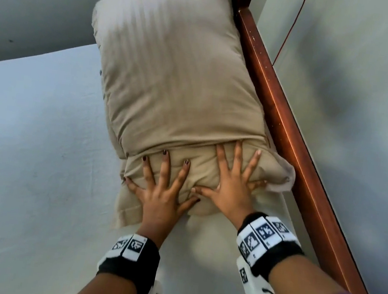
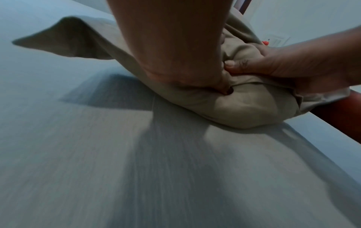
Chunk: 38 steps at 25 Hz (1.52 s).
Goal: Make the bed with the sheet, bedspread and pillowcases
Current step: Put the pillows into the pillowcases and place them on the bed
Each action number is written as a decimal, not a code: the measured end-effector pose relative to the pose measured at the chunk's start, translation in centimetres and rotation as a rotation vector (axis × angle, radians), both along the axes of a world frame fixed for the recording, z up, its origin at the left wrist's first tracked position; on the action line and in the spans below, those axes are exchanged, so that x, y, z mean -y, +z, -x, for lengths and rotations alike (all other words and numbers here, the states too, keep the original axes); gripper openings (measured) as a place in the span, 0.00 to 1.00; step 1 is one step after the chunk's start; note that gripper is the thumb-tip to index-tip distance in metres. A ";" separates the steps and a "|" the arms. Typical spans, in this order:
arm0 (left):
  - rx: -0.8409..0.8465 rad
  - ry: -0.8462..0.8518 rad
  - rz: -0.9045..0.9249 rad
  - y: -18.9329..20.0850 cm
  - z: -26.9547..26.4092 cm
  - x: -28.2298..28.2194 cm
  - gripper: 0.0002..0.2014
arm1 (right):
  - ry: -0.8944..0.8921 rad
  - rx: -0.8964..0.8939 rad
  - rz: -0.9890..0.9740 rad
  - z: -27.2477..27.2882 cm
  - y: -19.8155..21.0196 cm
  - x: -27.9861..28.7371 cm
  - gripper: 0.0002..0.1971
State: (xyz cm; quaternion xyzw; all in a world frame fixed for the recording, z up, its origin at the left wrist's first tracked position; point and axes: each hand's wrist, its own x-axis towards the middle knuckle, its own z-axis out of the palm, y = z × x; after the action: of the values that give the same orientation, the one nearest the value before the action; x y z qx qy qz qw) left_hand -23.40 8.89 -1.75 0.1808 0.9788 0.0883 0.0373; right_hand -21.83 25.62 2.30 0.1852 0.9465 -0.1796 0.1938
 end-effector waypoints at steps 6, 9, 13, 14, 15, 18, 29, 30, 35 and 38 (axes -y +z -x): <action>-0.052 0.003 -0.002 0.0 6.2 -1.0 0.40 | -0.032 -0.079 0.019 5.5 0.4 -1.1 0.55; -0.052 0.006 0.017 0.6 8.5 -1.5 0.40 | -0.033 -0.133 0.020 7.9 0.9 -1.4 0.54; -0.038 0.015 -0.039 1.7 9.0 -1.8 0.39 | 0.024 -0.201 0.072 8.5 1.5 -2.2 0.54; -0.050 0.013 -0.060 1.7 7.4 -1.5 0.40 | 0.043 -0.218 0.091 7.2 1.3 -2.4 0.56; -0.066 0.005 -0.060 1.5 5.6 -1.1 0.41 | 0.071 -0.232 0.086 5.5 1.0 -2.5 0.59; -0.091 -0.033 0.000 0.2 0.0 0.4 0.48 | 0.207 -0.171 -0.074 0.4 0.3 -2.6 0.66; 0.008 -0.018 0.116 0.4 -1.9 0.2 0.52 | 0.277 0.049 -0.138 -2.6 -0.4 -3.0 0.52; 0.016 -0.013 0.110 0.8 -1.9 0.2 0.52 | 0.274 0.066 -0.130 -2.5 0.1 -2.9 0.53; 0.050 -0.023 0.067 2.8 -4.1 0.0 0.50 | 0.218 0.107 -0.094 -5.0 3.2 -1.5 0.55; 0.025 -0.062 0.037 6.4 -6.2 -0.4 0.51 | 0.171 0.116 -0.027 -7.3 7.5 -0.1 0.52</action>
State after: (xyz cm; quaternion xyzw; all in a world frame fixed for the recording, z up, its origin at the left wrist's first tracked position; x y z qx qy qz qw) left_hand -17.25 9.26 4.65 0.2095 0.9736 0.0712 0.0557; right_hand -14.50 25.70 9.82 0.1167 0.9484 -0.1384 0.2605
